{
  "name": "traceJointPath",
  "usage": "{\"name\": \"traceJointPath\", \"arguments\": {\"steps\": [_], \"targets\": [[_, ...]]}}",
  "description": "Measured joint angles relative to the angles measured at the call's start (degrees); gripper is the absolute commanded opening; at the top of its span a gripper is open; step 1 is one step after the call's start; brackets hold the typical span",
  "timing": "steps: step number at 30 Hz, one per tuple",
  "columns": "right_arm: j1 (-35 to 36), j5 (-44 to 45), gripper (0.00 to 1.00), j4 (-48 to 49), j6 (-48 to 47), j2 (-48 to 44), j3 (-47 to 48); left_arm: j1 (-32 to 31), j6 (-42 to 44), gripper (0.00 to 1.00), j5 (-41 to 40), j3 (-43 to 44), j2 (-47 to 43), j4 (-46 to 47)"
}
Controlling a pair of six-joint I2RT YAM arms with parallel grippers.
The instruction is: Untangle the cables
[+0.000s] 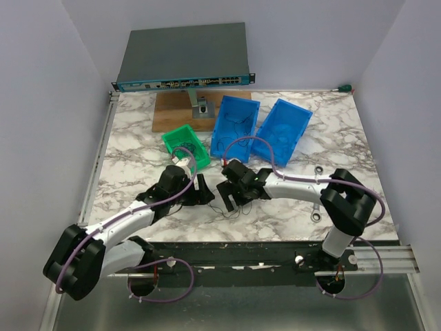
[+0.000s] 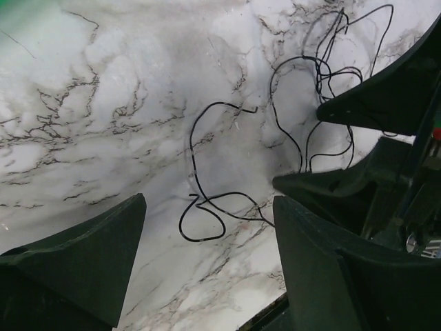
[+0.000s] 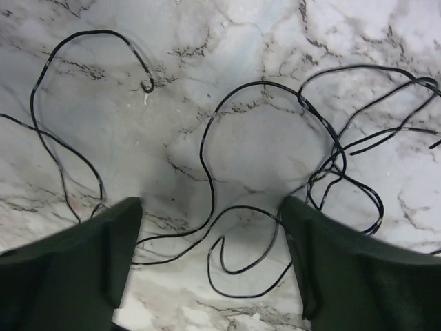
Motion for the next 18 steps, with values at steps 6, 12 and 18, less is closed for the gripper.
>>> {"name": "traceJointPath", "arguments": {"steps": [6, 12, 18], "targets": [[0.92, 5.35, 0.01, -0.28, 0.48, 2.16, 1.62, 0.00, 0.24, 0.76, 1.05, 2.27, 0.83, -3.28], [1.07, 7.10, 0.01, -0.39, 1.55, 1.51, 1.38, 0.13, 1.44, 0.77, 0.94, 5.16, -2.60, -6.82], [1.09, 11.34, 0.01, -1.42, 3.21, -5.51, 1.27, 0.13, 1.03, 0.81, -3.26, 5.03, -14.27, -8.94]]}}
